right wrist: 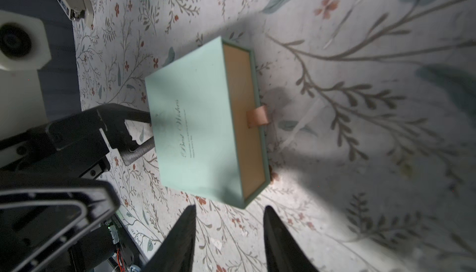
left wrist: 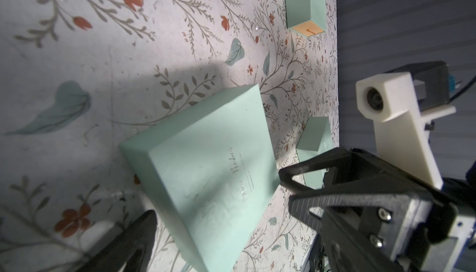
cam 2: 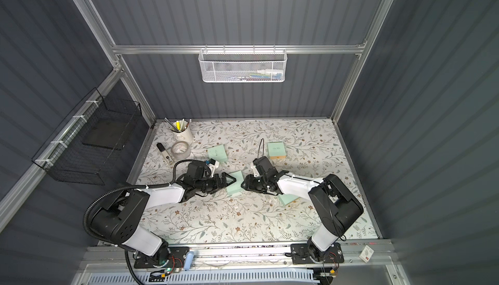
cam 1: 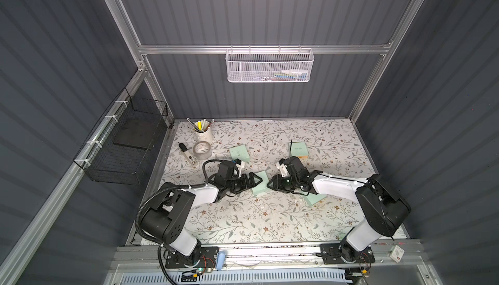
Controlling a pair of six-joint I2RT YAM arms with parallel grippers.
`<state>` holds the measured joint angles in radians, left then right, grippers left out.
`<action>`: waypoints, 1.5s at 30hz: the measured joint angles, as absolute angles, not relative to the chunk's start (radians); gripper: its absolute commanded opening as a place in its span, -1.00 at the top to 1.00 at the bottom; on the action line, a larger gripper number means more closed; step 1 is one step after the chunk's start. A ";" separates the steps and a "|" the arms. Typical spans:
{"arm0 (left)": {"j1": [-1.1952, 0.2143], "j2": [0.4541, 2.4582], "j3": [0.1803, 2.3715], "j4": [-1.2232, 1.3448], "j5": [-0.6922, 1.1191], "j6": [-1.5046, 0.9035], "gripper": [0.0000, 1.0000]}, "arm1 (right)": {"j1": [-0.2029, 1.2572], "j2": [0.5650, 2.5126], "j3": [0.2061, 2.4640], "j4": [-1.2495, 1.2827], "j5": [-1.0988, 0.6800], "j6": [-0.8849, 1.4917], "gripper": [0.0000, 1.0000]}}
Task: Take out the earrings from the drawer-style jewelry box
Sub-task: Move the jewelry box to the center of the board.
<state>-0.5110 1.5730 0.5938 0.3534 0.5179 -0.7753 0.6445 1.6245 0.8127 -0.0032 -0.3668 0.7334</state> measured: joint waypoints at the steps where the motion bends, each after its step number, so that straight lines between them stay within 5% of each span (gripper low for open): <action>1: -0.511 1.573 0.594 0.355 0.518 -0.777 -0.99 | 0.635 1.625 0.818 -0.007 -0.370 0.730 0.12; 28: -0.511 1.653 0.605 0.473 0.528 -0.855 -0.99 | 0.578 1.801 0.965 0.052 -0.493 0.714 0.21; 45: -0.501 1.826 0.823 0.443 0.507 -0.868 -0.99 | 0.497 1.898 1.130 -0.009 -0.471 0.691 0.20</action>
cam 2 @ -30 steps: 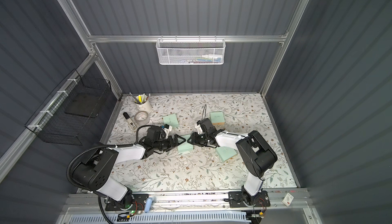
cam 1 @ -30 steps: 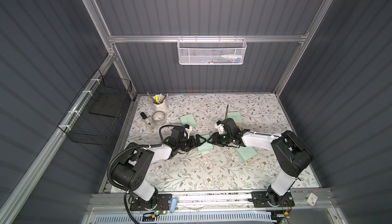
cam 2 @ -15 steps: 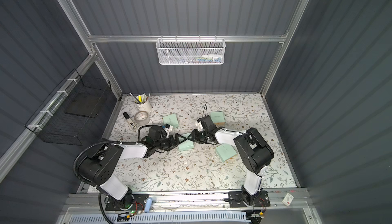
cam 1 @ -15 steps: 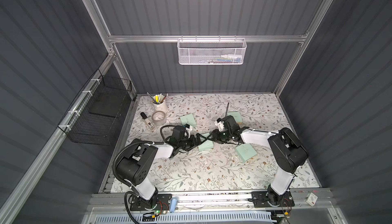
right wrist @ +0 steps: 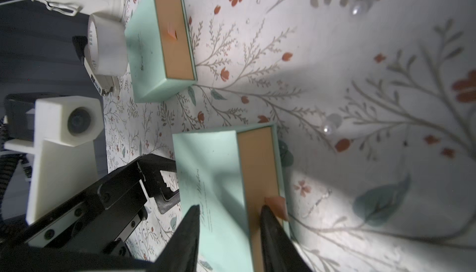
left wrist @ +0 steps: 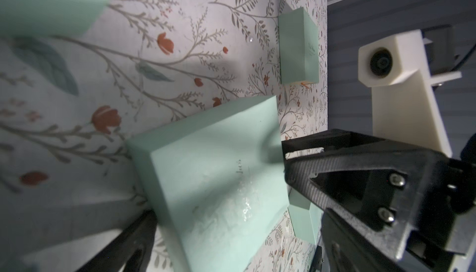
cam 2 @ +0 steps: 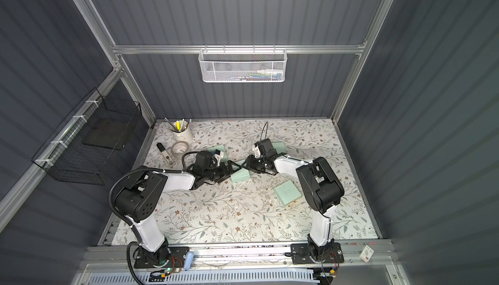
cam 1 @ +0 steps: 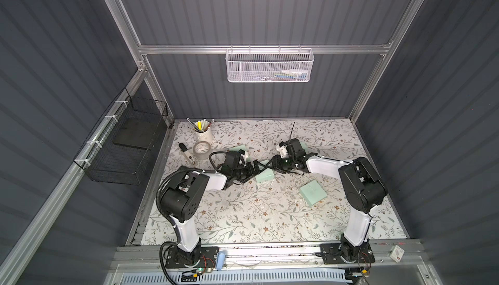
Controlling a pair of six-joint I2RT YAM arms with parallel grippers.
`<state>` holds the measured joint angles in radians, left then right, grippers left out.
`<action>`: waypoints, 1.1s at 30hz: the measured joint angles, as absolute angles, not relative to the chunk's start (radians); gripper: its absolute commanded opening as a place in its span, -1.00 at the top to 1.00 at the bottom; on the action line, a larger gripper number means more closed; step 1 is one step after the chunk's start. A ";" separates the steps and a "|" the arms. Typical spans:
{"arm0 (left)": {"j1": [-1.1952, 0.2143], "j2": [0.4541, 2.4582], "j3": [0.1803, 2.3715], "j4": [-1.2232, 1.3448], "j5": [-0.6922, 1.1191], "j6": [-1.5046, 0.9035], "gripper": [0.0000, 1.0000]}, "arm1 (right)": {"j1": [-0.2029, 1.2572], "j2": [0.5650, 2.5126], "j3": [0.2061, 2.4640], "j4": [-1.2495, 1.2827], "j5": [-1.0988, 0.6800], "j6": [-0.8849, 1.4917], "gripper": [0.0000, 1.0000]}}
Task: Take out the earrings from the drawer-style jewelry box
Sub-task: Move the jewelry box to the center of the board.
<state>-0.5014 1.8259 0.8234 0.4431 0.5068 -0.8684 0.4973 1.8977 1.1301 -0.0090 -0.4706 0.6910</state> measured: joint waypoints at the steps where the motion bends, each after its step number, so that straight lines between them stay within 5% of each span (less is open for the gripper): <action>1: -0.501 1.834 0.840 0.430 0.501 -0.868 -0.99 | 0.493 1.905 1.140 -0.013 -0.471 0.688 0.20; 33: -0.448 2.006 1.133 0.273 0.471 -0.814 -0.99 | 0.452 2.073 1.396 -0.155 -0.471 0.627 0.17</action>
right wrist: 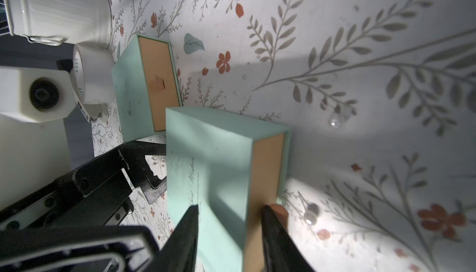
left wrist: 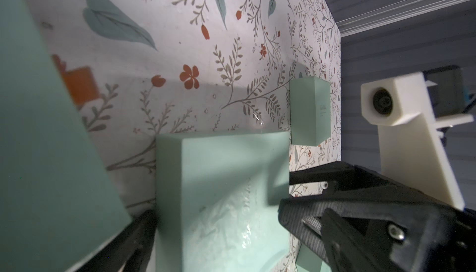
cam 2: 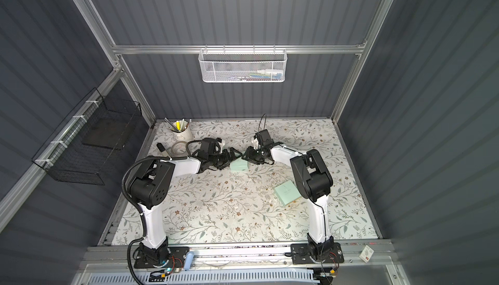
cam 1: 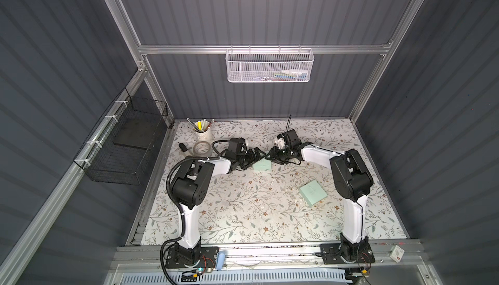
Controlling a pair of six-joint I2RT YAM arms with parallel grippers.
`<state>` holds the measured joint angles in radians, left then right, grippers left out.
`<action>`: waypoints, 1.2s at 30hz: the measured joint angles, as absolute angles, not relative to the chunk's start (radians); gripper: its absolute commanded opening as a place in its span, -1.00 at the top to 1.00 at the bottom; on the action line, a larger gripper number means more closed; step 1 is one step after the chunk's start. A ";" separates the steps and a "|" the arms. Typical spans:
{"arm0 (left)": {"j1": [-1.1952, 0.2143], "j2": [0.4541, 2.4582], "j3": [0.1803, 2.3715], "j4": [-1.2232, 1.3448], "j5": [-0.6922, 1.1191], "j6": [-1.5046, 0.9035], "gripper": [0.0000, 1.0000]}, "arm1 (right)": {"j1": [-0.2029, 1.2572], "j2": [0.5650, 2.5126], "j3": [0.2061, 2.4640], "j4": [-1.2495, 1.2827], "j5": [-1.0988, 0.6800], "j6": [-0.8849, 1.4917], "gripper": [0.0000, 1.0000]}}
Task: Take out the earrings from the drawer-style jewelry box
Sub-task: Move the jewelry box to the center of the board.
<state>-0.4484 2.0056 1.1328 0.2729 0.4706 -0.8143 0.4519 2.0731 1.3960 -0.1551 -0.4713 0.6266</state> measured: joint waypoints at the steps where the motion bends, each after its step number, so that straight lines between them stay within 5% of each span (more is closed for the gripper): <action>1: -0.448 2.008 1.136 0.273 0.471 -0.814 -0.99 | 0.450 2.077 1.402 -0.158 -0.472 0.626 0.17; 36: -0.449 2.004 1.132 0.275 0.444 -0.816 -0.99 | 0.432 2.121 1.453 -0.188 -0.495 0.620 0.12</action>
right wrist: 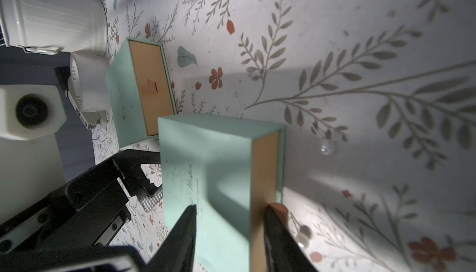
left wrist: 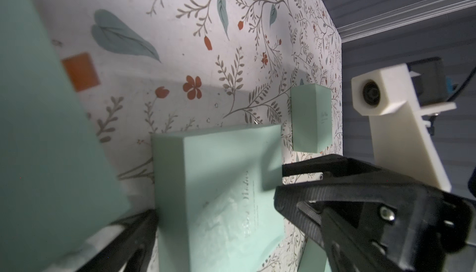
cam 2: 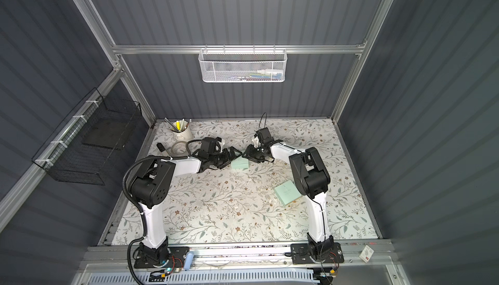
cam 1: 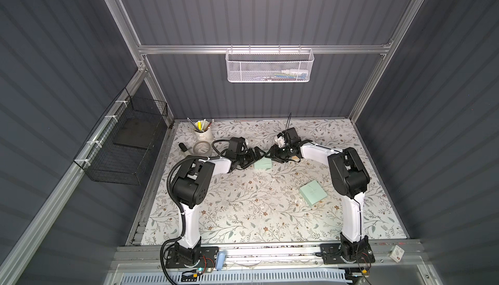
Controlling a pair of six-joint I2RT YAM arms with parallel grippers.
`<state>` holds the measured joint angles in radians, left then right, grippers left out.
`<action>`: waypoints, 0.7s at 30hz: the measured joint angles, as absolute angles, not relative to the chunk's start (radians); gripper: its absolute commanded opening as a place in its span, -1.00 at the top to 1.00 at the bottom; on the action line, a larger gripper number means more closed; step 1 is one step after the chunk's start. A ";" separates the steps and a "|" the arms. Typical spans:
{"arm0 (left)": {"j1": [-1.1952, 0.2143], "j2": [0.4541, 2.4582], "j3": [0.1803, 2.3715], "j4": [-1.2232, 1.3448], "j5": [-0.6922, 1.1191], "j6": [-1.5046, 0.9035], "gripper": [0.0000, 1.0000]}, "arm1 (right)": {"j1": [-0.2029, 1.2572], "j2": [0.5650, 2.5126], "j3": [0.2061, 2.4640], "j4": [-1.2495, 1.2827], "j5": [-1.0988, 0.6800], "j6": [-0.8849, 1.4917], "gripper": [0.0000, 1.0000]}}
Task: Take out the earrings from the drawer-style jewelry box
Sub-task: Move the jewelry box to the center of the board.
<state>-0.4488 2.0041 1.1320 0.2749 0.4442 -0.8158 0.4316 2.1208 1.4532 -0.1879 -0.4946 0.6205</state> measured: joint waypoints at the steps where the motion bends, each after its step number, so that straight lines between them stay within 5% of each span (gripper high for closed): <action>1: -0.449 2.003 1.131 0.275 0.442 -0.816 -0.99 | 0.430 2.122 1.454 -0.188 -0.495 0.620 0.12; 21: -0.451 1.962 1.106 0.233 0.404 -0.816 -1.00 | 0.414 2.144 1.467 -0.189 -0.503 0.620 0.11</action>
